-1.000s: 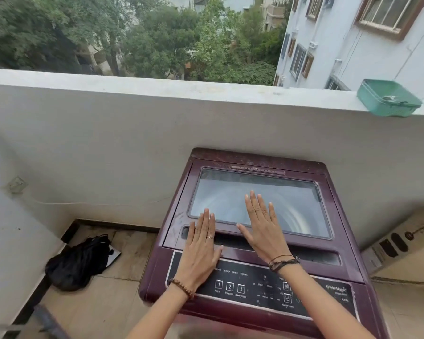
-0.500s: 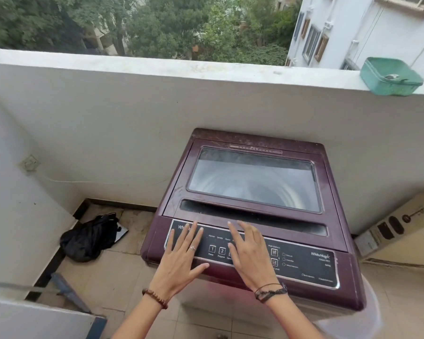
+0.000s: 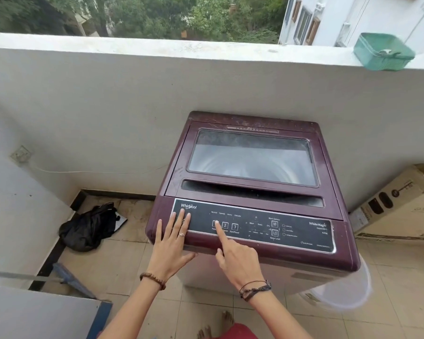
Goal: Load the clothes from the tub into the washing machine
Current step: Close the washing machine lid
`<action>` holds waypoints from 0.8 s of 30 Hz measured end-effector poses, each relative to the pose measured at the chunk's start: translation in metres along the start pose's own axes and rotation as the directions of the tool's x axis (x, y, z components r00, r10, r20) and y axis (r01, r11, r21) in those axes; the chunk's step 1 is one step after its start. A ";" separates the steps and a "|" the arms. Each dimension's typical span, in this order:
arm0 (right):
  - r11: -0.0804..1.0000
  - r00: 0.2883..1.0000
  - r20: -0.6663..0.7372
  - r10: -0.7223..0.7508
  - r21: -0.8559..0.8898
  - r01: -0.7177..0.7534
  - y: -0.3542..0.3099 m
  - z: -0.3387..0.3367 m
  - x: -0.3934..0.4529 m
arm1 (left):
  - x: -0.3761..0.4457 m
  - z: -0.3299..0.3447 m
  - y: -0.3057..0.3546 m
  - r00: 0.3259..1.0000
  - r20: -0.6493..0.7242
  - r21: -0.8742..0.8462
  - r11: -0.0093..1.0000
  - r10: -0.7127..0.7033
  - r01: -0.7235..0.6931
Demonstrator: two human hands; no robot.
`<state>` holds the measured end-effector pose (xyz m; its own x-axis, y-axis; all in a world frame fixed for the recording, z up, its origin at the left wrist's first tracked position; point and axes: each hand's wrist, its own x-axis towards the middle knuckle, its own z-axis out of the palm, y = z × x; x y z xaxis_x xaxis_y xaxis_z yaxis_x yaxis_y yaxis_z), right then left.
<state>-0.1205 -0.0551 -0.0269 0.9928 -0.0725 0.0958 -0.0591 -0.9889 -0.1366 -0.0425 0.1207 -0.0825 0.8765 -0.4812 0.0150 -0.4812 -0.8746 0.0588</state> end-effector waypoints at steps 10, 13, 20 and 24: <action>0.993 0.992 0.111 0.064 0.096 -0.074 -0.006 0.005 0.002 | -0.001 0.006 0.000 0.999 -0.031 -0.035 0.999 -0.026 0.025; 0.994 0.996 0.056 0.071 0.077 -0.075 -0.005 0.012 0.005 | 0.001 0.007 0.000 0.998 -0.053 -0.020 0.999 -0.027 0.026; 0.997 0.992 0.115 0.051 -0.064 -0.044 -0.009 0.012 0.008 | -0.001 0.007 0.000 0.998 -0.059 -0.030 0.999 -0.031 0.030; 0.998 0.992 0.124 0.016 0.065 -0.024 -0.005 0.011 0.003 | 0.000 0.003 0.002 0.999 0.000 -0.050 0.998 -0.037 0.037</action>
<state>-0.1158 -0.0491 -0.0369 0.9970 -0.0714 -0.0294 -0.0759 -0.9762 -0.2031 -0.0437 0.1189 -0.0857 0.8937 -0.4484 0.0125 -0.4470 -0.8879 0.1089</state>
